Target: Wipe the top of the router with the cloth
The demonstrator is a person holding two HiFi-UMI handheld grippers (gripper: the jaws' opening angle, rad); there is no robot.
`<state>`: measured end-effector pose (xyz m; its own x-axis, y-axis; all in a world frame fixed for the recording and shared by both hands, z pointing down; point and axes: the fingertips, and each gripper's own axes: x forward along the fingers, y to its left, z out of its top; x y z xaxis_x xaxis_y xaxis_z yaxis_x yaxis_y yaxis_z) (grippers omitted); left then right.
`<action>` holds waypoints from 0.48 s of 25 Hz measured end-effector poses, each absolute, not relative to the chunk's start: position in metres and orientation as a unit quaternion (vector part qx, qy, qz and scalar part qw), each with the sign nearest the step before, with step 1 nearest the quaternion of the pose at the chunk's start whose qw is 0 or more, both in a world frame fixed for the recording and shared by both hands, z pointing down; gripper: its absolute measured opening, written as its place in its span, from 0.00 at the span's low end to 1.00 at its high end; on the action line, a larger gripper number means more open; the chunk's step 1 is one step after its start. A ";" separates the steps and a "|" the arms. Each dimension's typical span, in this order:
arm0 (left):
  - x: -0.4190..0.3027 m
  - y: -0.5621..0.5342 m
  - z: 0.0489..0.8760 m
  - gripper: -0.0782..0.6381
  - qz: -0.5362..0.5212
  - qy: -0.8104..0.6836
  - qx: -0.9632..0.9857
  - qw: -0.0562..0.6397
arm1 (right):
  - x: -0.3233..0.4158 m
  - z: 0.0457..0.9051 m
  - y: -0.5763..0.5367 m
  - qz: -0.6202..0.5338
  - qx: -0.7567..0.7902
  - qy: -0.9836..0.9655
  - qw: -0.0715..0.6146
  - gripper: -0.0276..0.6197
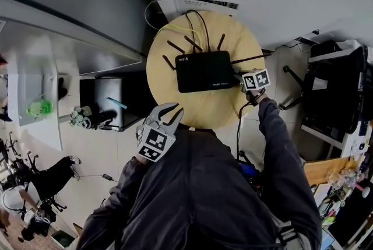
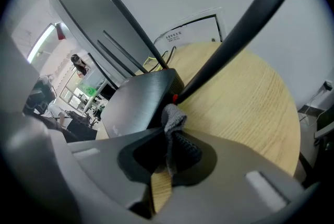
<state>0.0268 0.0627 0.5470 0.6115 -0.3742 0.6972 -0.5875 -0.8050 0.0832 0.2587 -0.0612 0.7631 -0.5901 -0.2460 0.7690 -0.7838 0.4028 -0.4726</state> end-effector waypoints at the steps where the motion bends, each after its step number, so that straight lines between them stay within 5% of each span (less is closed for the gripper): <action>1: 0.028 0.063 0.547 0.20 0.347 -0.269 0.886 0.153 | 0.258 0.763 -0.056 0.435 0.330 -0.778 0.310 0.08; 12: 0.036 0.070 0.547 0.20 0.345 -0.238 0.897 0.142 | 0.256 0.758 -0.005 0.450 0.320 -0.780 0.294 0.08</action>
